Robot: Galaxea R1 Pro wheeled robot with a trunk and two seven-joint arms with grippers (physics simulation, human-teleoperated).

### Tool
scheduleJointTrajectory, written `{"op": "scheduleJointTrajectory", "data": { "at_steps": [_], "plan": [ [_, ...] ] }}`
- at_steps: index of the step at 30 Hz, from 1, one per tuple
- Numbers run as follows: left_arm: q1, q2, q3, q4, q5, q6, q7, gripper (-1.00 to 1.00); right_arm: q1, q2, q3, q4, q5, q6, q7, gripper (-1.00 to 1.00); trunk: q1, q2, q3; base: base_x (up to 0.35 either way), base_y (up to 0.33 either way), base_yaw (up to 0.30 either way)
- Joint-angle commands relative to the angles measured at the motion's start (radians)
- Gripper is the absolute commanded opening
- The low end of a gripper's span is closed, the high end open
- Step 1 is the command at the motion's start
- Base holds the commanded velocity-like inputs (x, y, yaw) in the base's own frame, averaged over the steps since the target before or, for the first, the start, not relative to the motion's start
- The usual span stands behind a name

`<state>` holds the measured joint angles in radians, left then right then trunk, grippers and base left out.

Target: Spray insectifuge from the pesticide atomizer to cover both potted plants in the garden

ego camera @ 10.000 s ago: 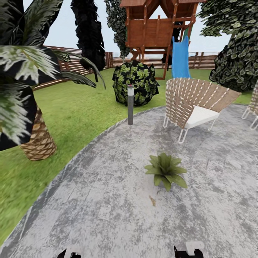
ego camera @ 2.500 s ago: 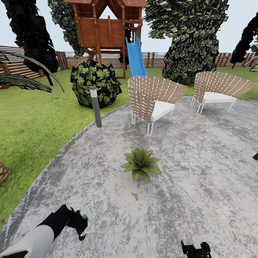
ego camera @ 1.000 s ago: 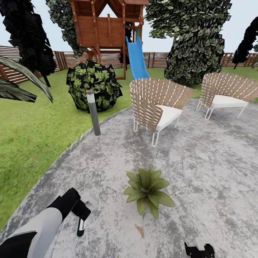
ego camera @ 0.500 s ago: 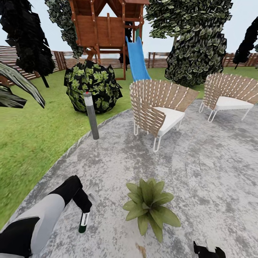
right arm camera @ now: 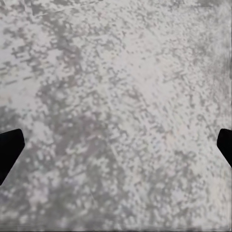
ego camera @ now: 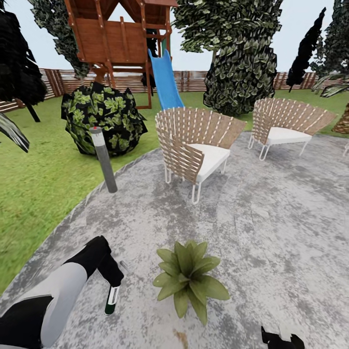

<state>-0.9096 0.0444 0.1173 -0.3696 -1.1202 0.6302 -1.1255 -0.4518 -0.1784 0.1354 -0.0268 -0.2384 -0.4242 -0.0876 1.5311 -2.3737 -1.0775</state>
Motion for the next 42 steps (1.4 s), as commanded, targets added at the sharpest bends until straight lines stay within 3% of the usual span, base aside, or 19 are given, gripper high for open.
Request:
{"op": "scheduleJointTrajectory", "data": {
  "at_steps": [1, 5, 8, 13, 19, 26, 34, 38, 42],
  "plan": [
    [0.0, -0.001, 0.008, -0.002, -0.007, 0.008, -0.006, -1.0, -0.001, 0.0, 0.009, 0.001, -0.007, -0.002, -0.003, 1.0, 0.0, 0.0, 0.0, 0.122, 0.0, -0.262],
    [0.001, -0.001, 0.009, 0.0, -0.015, 0.008, -0.004, -1.0, -0.001, 0.0, 0.009, 0.001, -0.007, -0.002, -0.003, 1.0, 0.0, 0.0, 0.001, 0.272, 0.0, -0.262],
    [0.001, -0.002, 0.015, 0.001, -0.049, 0.007, -0.004, -1.0, -0.001, 0.002, 0.009, 0.001, -0.007, -0.002, -0.003, 1.0, 0.0, 0.0, 0.001, 0.147, 0.0, -0.14],
    [0.005, -0.003, 0.015, 0.012, -0.054, -0.004, -0.003, -1.0, -0.001, 0.002, 0.009, 0.001, -0.007, -0.002, -0.002, 1.0, 0.0, 0.0, 0.002, 0.012, 0.0, -0.012],
    [0.076, 0.006, 0.009, 0.001, -0.082, -0.012, -0.003, -1.0, 0.005, -0.001, 0.008, 0.001, -0.007, -0.002, 0.001, 1.0, 0.0, 0.0, 0.002, 0.0, 0.0, 0.0],
    [0.057, -0.03, 0.015, -0.057, -0.084, 0.003, -0.008, -1.0, 0.007, -0.001, 0.007, 0.001, -0.007, -0.002, -0.001, 1.0, 0.0, 0.0, 0.002, 0.076, 0.0, 0.0],
    [0.071, -0.035, 0.012, -0.076, -0.084, 0.0, -0.002, -1.0, 0.007, -0.001, 0.008, 0.001, -0.007, -0.002, -0.001, 1.0, 0.0, 0.0, 0.002, 0.182, 0.0, 0.0],
    [0.074, -0.02, -0.021, -0.075, -0.085, -0.007, -0.002, -1.0, 0.007, 0.0, 0.009, 0.001, -0.007, -0.002, -0.001, 1.0, 0.0, 0.0, 0.002, 0.009, 0.0, 0.0],
    [0.084, 0.039, -0.029, -0.064, -0.084, -0.012, -0.003, -1.0, 0.007, 0.0, 0.009, 0.001, -0.007, -0.002, -0.002, 1.0, 0.0, 0.0, 0.002, 0.0, 0.0, 0.0]
  ]
}}
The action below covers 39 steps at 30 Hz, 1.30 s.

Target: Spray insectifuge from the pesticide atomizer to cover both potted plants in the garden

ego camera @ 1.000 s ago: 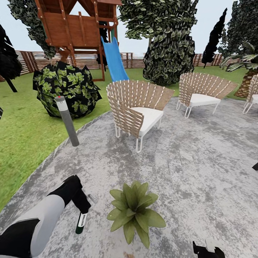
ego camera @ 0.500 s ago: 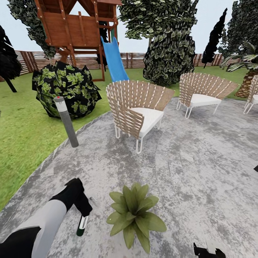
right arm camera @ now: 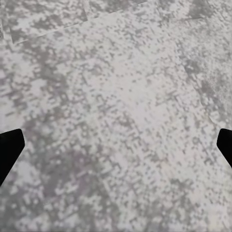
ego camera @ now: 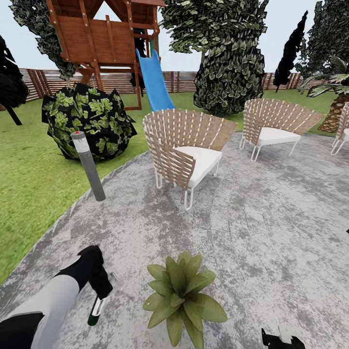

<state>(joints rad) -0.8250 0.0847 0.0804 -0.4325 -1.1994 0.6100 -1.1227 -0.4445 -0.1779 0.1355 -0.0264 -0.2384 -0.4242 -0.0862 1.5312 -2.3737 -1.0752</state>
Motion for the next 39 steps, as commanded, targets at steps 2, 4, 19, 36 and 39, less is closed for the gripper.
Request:
{"op": "scheduleJointTrajectory", "data": {
  "at_steps": [2, 4, 19, 36, 39],
  "plan": [
    [0.022, 0.009, 0.007, -0.002, -0.005, 0.007, -0.005, -1.0, 0.0, 0.0, 0.009, 0.0, -0.007, -0.002, -0.003, 1.0, 0.0, 0.0, -0.001, 0.0, 0.0, 0.0],
    [0.057, 0.006, 0.009, -0.011, -0.003, 0.006, 0.008, -1.0, 0.0, 0.001, 0.009, 0.0, -0.007, -0.002, -0.003, 1.0, 0.0, 0.0, -0.001, 0.0, 0.0, -0.085],
    [0.079, 0.001, 0.013, 0.003, 0.001, 0.006, 0.029, -1.0, 0.0, 0.002, 0.009, 0.0, -0.007, -0.002, -0.004, 1.0, 0.0, 0.0, -0.001, 0.03, 0.024, -0.079],
    [-0.056, -0.076, 0.009, -0.052, -0.014, -0.077, -0.159, -1.0, 0.0, 0.002, 0.009, 0.0, -0.007, -0.002, -0.004, 1.0, 0.0, 0.0, -0.001, 0.02, 0.017, 0.0],
    [-0.093, -0.081, 0.01, -0.052, -0.073, -0.076, -0.176, -1.0, 0.0, 0.002, 0.009, 0.0, -0.007, -0.002, -0.004, 1.0, 0.0, 0.0, -0.001, 0.0, 0.0, 0.0]
  ]
}}
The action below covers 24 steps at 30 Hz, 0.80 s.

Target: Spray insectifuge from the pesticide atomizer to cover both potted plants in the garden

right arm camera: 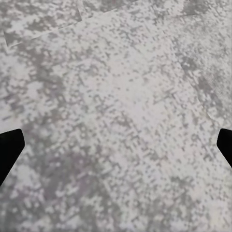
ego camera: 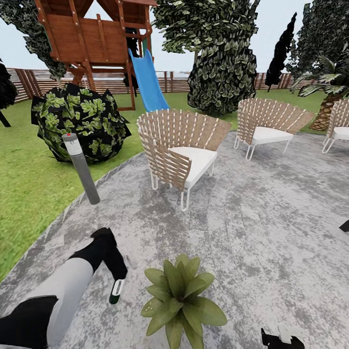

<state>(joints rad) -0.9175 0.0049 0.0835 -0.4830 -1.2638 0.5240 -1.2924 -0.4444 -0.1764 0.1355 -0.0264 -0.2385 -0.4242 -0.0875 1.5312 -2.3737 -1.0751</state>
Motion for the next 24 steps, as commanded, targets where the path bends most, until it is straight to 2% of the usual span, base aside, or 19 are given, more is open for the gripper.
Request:
{"op": "scheduleJointTrajectory", "data": {
  "at_steps": [1, 4, 8, 13, 18, 21, 22, 24],
  "plan": [
    [-0.009, -0.003, 0.008, -0.001, -0.034, 0.011, -0.012, -1.0, 0.0, 0.0, 0.008, 0.0, -0.007, -0.002, -0.003, 1.0, 0.0, 0.0, -0.001, 0.0, 0.0, 0.0],
    [-0.011, -0.003, 0.007, 0.0, -0.081, 0.01, -0.056, -1.0, -0.001, 0.0, 0.008, 0.0, -0.008, -0.002, -0.003, 1.0, 0.0, 0.0, -0.001, 0.0, 0.0, 0.0],
    [-0.001, 0.013, 0.004, 0.0, -0.117, 0.008, -0.076, -1.0, 0.0, 0.0, 0.008, 0.0, -0.008, -0.002, -0.003, 1.0, 0.0, 0.0, -0.001, 0.0, 0.0, 0.0],
    [0.011, 0.043, 0.004, 0.011, -0.121, -0.002, -0.07, -1.0, 0.0, 0.0, 0.007, 0.0, -0.008, -0.002, -0.003, 1.0, 0.0, 0.0, -0.001, 0.0, 0.0, -0.058],
    [0.02, 0.041, 0.004, 0.015, -0.12, -0.003, -0.069, -1.0, -0.001, -0.001, 0.007, 0.0, -0.008, -0.002, -0.003, 1.0, 0.0, 0.0, -0.001, 0.0, 0.0, -0.27],
    [0.06, 0.042, 0.004, 0.011, -0.12, -0.003, -0.056, -1.0, 0.0, -0.002, 0.007, 0.0, -0.008, -0.002, -0.003, 1.0, 0.0, 0.0, -0.001, 0.0, 0.0, -0.1],
    [0.092, 0.045, 0.005, 0.007, -0.12, -0.004, -0.024, -1.0, 0.0, -0.002, 0.007, 0.0, -0.008, -0.002, -0.003, 1.0, 0.0, 0.0, -0.001, 0.0, 0.0, -0.02],
    [0.12, 0.052, 0.006, 0.01, -0.119, -0.005, 0.013, -1.0, 0.0, -0.003, 0.007, 0.0, -0.008, -0.003, -0.003, 1.0, 0.0, 0.0, -0.001, 0.0, 0.0, -0.009]
  ]
}}
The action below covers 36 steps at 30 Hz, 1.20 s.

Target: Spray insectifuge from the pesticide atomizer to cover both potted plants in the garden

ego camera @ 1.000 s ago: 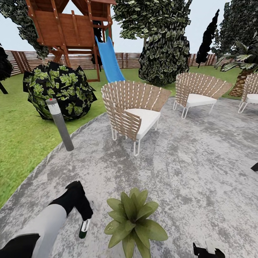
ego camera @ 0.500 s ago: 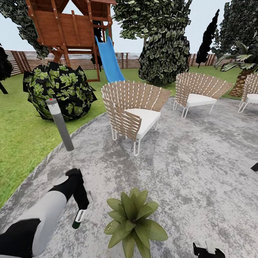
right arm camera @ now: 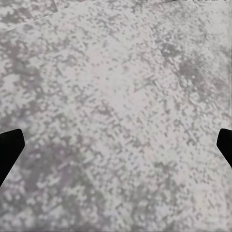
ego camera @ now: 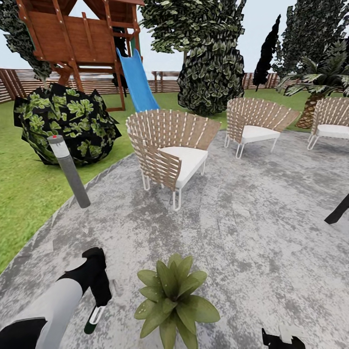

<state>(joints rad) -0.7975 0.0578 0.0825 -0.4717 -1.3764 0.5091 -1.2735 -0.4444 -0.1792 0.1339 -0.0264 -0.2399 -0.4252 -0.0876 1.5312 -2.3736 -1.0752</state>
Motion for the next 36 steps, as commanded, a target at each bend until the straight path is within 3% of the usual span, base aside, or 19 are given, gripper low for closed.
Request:
{"op": "scheduleJointTrajectory", "data": {
  "at_steps": [1, 31, 36],
  "plan": [
    [0.007, 0.002, 0.008, 0.001, -0.006, 0.01, 0.002, -1.0, 0.0, 0.0, 0.009, 0.0, -0.007, -0.002, -0.003, 1.0, 0.0, 0.0, -0.001, 0.0, 0.0, -0.004],
    [0.016, 0.004, 0.017, -0.013, 0.003, 0.02, 0.019, -1.0, 0.0, 0.003, 0.009, 0.0, -0.007, -0.001, -0.004, 1.0, 0.0, 0.0, -0.001, 0.0, 0.084, 0.0],
    [0.015, 0.003, 0.02, -0.013, 0.004, 0.021, 0.019, -1.0, -0.001, 0.001, 0.009, 0.0, -0.007, -0.001, -0.004, 1.0, 0.0, 0.0, 0.0, 0.0, 0.0, -0.214]
  ]
}}
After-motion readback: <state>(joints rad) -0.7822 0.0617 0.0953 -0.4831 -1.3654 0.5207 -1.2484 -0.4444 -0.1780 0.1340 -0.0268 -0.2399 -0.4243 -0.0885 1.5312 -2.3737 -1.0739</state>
